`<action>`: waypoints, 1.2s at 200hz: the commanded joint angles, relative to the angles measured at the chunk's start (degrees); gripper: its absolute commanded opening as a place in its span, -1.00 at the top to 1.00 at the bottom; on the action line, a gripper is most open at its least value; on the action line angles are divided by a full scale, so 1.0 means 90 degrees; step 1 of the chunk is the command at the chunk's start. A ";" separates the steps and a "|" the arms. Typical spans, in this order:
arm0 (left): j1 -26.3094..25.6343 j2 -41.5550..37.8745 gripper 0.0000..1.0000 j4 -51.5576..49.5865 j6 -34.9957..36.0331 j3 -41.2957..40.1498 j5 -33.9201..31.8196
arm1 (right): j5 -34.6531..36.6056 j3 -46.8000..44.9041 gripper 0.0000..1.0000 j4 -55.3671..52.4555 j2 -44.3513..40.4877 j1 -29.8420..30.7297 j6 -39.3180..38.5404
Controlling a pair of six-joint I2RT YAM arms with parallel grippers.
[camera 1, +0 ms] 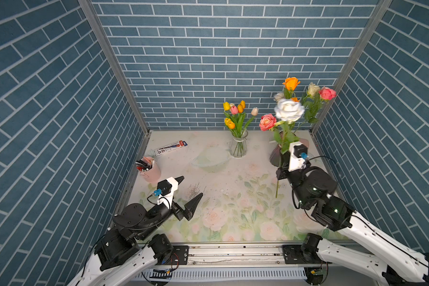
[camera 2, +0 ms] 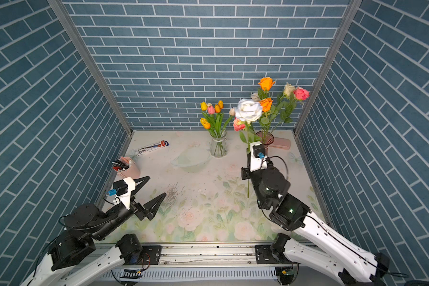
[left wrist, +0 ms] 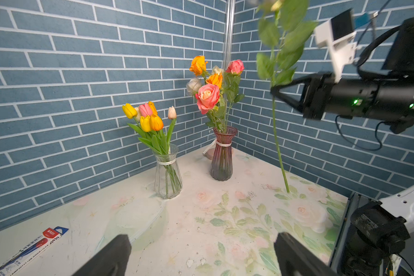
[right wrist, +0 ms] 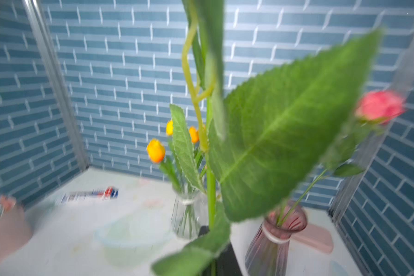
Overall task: Arrange the flowers in different vases according to their variety
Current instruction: Insert the flower into the vase.
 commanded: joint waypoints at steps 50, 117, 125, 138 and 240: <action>-0.0011 0.0329 -1.00 0.0833 0.0092 -0.0435 0.0422 | -0.0296 0.1453 1.00 0.2241 0.1510 -0.2011 -0.1485; -0.0009 0.0604 -0.99 0.1319 0.0244 -0.0735 0.0570 | -0.1640 0.2836 1.00 0.2286 0.3363 -0.3806 -0.0617; -0.0009 0.0615 -1.00 0.1357 0.0251 -0.0763 0.0560 | -0.1705 0.2961 1.00 0.2312 0.3580 -0.3878 -0.0599; -0.0009 0.0615 -1.00 0.1420 0.0259 -0.0810 0.0526 | -0.1815 0.3106 1.00 0.2386 0.3888 -0.3963 -0.0588; -0.0009 0.0595 -1.00 0.1443 0.0338 -0.0893 0.0334 | -0.1854 0.1492 1.00 0.3731 0.4509 -0.4159 -0.0341</action>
